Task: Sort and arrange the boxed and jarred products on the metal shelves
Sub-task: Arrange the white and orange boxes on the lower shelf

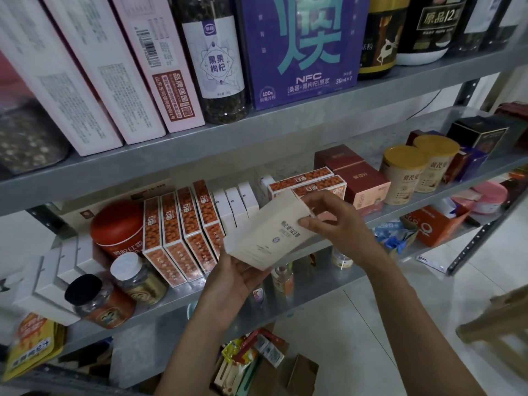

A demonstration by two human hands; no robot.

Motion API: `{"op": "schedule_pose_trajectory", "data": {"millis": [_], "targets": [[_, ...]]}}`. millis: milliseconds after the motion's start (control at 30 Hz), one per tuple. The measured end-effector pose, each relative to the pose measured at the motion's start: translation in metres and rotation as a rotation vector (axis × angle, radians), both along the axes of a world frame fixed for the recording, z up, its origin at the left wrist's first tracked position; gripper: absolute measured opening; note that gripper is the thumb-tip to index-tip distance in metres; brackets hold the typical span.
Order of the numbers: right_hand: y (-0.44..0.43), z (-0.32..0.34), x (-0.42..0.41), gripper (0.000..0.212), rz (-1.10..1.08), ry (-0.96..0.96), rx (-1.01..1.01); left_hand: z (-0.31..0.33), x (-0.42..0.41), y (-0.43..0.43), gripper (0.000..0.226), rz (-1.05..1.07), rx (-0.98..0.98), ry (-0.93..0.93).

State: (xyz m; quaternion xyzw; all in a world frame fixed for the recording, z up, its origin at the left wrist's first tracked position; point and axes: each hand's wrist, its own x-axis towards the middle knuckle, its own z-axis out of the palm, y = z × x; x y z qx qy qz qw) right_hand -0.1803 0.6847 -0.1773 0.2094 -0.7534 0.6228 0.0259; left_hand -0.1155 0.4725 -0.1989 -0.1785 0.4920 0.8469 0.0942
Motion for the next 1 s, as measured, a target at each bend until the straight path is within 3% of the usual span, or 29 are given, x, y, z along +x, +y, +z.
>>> {"op": "schedule_pose_trajectory", "data": {"millis": [267,533,667,767,1000], "targets": [[-0.008,0.002,0.004,0.025,0.016,0.036,0.106,0.023,-0.039,-0.015,0.032,0.036,-0.306,0.004],[-0.043,0.004,-0.031,0.015,-0.444,0.011,0.01,0.029,-0.118,-0.072,0.034,0.018,-1.381,0.526],[-0.064,0.005,-0.05,0.02,-0.589,0.087,0.016,0.004,-0.143,-0.112,0.047,-0.085,-1.844,0.498],[-0.076,0.001,-0.056,0.02,-0.636,0.151,-0.005,-0.019,-0.145,-0.121,0.056,-0.29,-1.943,0.342],[-0.099,-0.022,-0.061,0.028,-0.767,0.342,0.2,-0.016,-0.145,-0.121,0.058,-0.346,-1.959,0.314]]}}
